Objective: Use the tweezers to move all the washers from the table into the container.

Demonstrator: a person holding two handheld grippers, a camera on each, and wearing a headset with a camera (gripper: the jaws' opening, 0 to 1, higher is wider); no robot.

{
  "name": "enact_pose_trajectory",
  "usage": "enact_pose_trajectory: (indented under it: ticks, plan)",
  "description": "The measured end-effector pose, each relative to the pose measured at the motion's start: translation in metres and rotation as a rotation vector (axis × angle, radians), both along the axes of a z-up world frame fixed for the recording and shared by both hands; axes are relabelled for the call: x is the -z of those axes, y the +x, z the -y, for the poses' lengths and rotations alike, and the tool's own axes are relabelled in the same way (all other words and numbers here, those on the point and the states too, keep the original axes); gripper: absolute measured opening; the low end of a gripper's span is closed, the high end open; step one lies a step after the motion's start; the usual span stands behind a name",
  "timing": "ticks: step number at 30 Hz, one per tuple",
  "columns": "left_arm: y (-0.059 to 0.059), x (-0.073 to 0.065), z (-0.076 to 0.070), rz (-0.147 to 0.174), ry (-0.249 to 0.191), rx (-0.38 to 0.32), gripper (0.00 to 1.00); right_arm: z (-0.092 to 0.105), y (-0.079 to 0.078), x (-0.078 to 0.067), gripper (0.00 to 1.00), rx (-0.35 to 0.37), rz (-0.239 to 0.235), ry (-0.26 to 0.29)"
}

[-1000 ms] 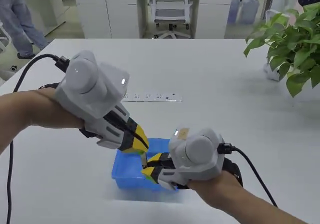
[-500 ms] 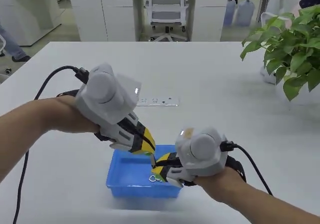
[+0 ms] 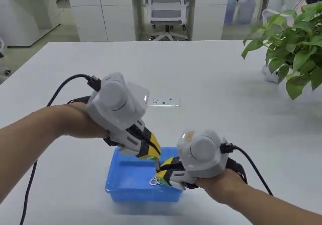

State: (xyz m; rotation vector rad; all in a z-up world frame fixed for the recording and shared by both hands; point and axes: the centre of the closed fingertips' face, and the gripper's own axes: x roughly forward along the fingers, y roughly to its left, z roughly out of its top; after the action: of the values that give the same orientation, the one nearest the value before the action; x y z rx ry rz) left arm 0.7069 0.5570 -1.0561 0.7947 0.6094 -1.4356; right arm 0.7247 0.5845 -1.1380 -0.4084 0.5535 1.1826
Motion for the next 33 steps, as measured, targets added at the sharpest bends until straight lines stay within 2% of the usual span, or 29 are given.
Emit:
enact_pose_trajectory:
  ticks: [5, 18, 29, 33]
  plan:
    - [0.002, -0.002, -0.001, 0.002, 0.006, 0.006, 0.04, -0.001, 0.000, -0.003, 0.11, 0.003, -0.001, 0.014]
    - [-0.003, -0.017, -0.001, 0.007, 0.008, 0.020, 0.04, -0.001, -0.002, -0.016, 0.13, 0.004, 0.029, 0.043]
    - [-0.012, -0.029, -0.001, -0.008, -0.024, 0.019, 0.04, -0.010, -0.013, -0.031, 0.16, -0.038, 0.057, 0.077]
    - [-0.016, -0.034, -0.001, -0.006, -0.039, 0.017, 0.04, -0.013, -0.016, -0.035, 0.13, -0.049, 0.069, 0.082]
